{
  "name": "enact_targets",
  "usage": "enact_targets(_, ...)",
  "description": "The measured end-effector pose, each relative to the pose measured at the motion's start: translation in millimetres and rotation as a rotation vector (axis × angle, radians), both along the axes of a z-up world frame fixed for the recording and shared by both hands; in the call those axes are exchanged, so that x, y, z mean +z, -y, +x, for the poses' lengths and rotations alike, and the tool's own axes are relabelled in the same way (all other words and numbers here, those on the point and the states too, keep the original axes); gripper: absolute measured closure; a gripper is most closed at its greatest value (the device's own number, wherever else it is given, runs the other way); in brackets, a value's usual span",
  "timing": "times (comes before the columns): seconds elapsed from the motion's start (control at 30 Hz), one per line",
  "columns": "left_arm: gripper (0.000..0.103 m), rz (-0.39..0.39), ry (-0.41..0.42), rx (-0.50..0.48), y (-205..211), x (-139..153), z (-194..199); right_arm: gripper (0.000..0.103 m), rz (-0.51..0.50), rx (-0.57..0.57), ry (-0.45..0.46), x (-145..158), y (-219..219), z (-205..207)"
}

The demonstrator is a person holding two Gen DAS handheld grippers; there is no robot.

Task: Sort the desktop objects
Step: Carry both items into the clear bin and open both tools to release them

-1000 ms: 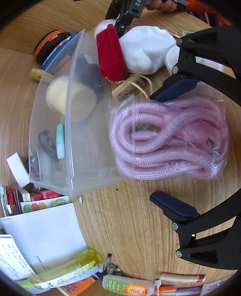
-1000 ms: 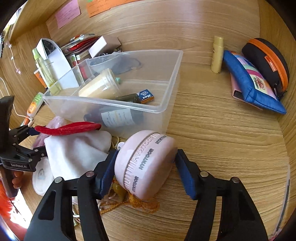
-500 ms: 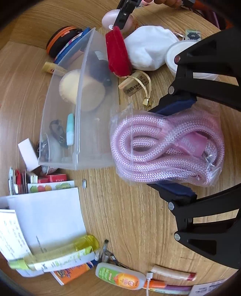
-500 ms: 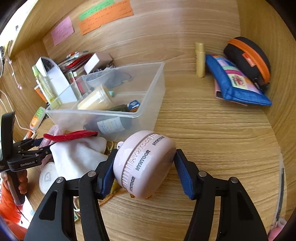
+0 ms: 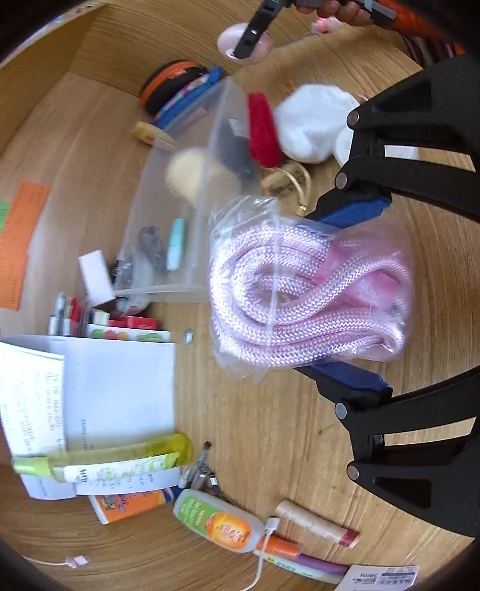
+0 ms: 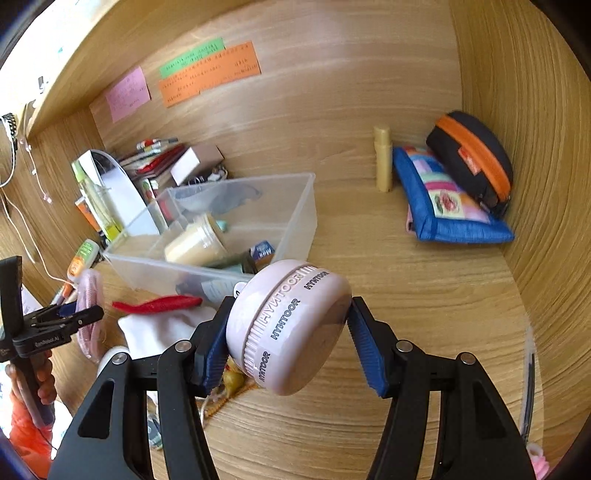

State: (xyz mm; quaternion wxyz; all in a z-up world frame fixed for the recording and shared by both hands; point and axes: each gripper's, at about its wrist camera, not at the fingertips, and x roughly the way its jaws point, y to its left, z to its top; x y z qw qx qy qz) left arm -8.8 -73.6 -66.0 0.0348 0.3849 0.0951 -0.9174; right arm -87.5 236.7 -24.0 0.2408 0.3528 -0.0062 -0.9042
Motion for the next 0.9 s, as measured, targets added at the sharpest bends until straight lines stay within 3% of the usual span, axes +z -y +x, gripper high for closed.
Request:
enact_targets(0.47, 0.04, -0.006, -0.191, 0.011, -4.2, 57.8, -8.9, 0.047, -0.039, 0.049, -0.105, 32.3, 18.8, -8.0)
enact_targets(0.9, 0.04, -0.004, -0.258, -0.003, -4.5, 84.5, -48.1, 0.047, -0.016, 0.087, -0.133, 42.3, 45.7, -37.0)
